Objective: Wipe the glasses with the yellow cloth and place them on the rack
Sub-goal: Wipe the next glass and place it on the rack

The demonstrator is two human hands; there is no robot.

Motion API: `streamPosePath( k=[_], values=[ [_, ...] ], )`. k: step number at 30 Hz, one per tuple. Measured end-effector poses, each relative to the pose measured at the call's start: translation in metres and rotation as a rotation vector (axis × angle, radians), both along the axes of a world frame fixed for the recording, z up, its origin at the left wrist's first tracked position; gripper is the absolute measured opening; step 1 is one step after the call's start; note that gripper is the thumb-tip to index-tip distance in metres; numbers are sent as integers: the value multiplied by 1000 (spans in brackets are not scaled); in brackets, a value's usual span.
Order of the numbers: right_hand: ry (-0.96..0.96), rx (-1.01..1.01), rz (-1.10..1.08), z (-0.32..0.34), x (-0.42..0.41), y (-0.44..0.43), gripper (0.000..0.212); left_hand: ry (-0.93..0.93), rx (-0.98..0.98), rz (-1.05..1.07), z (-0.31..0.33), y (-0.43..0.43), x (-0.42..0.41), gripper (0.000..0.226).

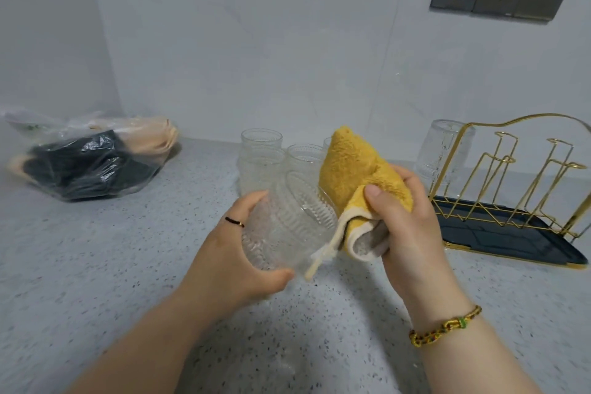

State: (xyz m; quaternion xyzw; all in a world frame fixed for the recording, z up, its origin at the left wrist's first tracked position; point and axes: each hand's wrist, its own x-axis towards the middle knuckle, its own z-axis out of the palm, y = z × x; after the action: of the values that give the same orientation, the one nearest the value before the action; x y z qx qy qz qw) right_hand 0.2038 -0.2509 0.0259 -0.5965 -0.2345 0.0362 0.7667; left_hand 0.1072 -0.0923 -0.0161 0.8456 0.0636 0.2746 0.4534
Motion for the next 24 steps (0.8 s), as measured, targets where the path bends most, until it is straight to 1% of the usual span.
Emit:
streamPosePath(
  k=[2, 4, 5, 7, 10, 11, 13, 14, 16, 20, 22, 23, 24],
  values=[
    [-128, -113, -12, 0, -3, 0, 24, 20, 65, -1, 0, -1, 0, 80],
    [-222, -223, 21, 0, -4, 1, 26, 16, 135, 3, 0, -1, -2, 81],
    [-249, -269, 51, 1, -5, 0, 23, 12, 163, 2, 0, -2, -2, 81],
    [-269, -333, 177, 4, -5, -2, 13, 6, 190, -2, 0, 0, -3, 82],
    [-236, -344, 340, 1, 5, -9, 48, 13, 200, -1, -1, 3, -3, 79],
    [-196, -325, 365, 3, 6, -10, 45, 14, 202, -4, -1, 4, -3, 78],
    [-150, -284, 350, 6, 9, -14, 18, 10, 225, -27, -1, 3, -4, 82],
    [-148, -258, 319, 8, 11, -15, 13, 5, 243, -47, -1, 1, -4, 84],
    [-158, -239, 278, 9, 11, -16, 14, 3, 273, -93, -1, -3, -3, 85],
    [-117, -267, 278, 6, 4, -10, 33, -19, 285, -132, -3, -7, -2, 87],
    [-72, -324, 357, 3, 4, -8, 59, -63, 332, -134, -6, -5, -3, 86],
    [-60, -353, 397, 2, 4, -7, 65, -70, 351, -136, -7, -4, -3, 87],
    [-57, -374, 418, 0, 4, -6, 60, -70, 362, -138, -8, -4, -3, 87]
  ],
)
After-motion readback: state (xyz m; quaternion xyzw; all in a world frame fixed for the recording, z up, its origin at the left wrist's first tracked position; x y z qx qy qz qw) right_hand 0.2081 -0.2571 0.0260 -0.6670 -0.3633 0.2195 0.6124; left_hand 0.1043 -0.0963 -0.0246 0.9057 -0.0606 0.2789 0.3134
